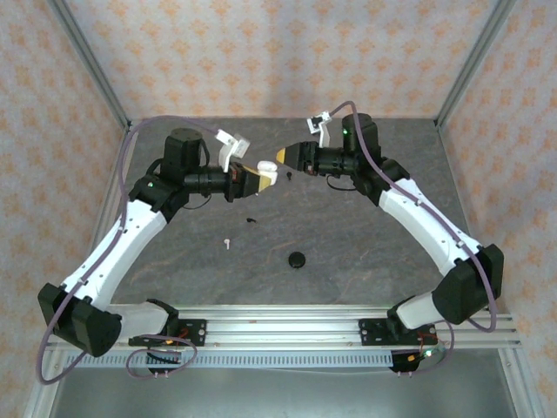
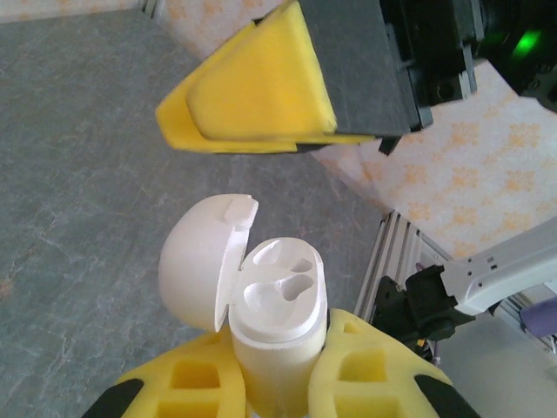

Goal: Insert wireless bluetooth earbuds into charging case

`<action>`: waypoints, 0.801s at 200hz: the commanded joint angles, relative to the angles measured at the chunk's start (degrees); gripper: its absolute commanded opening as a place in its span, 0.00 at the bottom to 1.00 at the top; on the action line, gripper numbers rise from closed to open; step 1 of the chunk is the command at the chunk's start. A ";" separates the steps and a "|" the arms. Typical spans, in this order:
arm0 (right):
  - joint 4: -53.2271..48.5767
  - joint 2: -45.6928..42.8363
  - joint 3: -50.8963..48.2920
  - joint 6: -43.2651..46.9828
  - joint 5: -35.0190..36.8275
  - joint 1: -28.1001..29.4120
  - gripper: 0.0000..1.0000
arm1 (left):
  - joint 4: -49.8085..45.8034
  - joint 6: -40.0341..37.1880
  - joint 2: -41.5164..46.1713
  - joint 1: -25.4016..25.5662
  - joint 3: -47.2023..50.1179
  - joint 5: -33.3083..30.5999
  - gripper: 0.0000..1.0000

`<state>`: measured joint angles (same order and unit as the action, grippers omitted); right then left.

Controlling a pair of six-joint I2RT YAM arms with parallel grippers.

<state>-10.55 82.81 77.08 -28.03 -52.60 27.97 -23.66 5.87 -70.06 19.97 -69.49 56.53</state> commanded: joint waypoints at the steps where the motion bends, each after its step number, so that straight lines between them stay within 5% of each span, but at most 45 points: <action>1: -1.53 -0.02 1.63 -0.48 1.31 -0.34 0.38 | 1.99 -2.26 1.89 -0.54 1.48 -0.87 0.00; 71: -12.19 2.50 2.79 -2.96 12.64 -1.22 0.43 | -3.59 -6.14 10.78 -1.95 4.32 -10.95 0.00; 160: -25.10 21.21 13.26 -6.57 22.61 15.47 0.39 | -21.97 -8.87 30.27 -2.19 5.26 -30.61 0.00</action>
<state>-30.02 98.65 84.60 -32.34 -33.50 39.48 -37.67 -1.26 -44.69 18.31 -65.01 33.01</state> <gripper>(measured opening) 0.403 0.154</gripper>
